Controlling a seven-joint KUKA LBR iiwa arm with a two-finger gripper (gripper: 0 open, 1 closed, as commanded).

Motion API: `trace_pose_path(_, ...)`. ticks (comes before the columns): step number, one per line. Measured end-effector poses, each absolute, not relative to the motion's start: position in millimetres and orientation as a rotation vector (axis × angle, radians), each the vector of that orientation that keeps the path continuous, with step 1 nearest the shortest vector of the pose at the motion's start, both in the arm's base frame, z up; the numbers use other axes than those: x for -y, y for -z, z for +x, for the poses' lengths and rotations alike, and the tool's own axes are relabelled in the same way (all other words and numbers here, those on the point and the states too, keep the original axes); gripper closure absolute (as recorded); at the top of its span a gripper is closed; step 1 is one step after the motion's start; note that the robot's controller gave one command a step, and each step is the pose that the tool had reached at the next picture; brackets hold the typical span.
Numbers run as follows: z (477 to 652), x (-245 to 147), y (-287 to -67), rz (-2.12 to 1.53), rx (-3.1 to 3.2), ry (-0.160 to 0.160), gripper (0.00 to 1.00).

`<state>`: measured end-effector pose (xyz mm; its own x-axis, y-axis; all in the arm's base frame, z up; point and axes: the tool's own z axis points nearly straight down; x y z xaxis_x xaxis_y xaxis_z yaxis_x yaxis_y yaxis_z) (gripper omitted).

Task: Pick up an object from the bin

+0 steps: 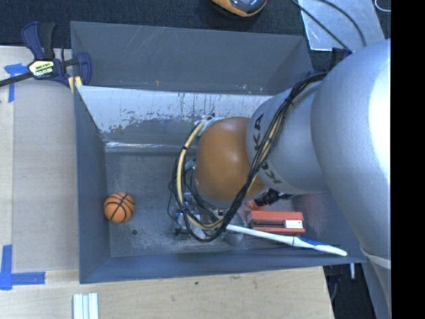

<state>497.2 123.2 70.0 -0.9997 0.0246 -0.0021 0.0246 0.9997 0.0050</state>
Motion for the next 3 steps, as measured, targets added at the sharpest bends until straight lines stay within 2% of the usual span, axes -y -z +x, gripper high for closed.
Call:
trace_pose_path(1, 497.2, -123.3, -70.0, 0.039, -3.139, -0.008, 1.0)
trace_pose_path(3, 497.2, -123.6, -88.7, 0.039, -3.138, -0.01, 1.0)
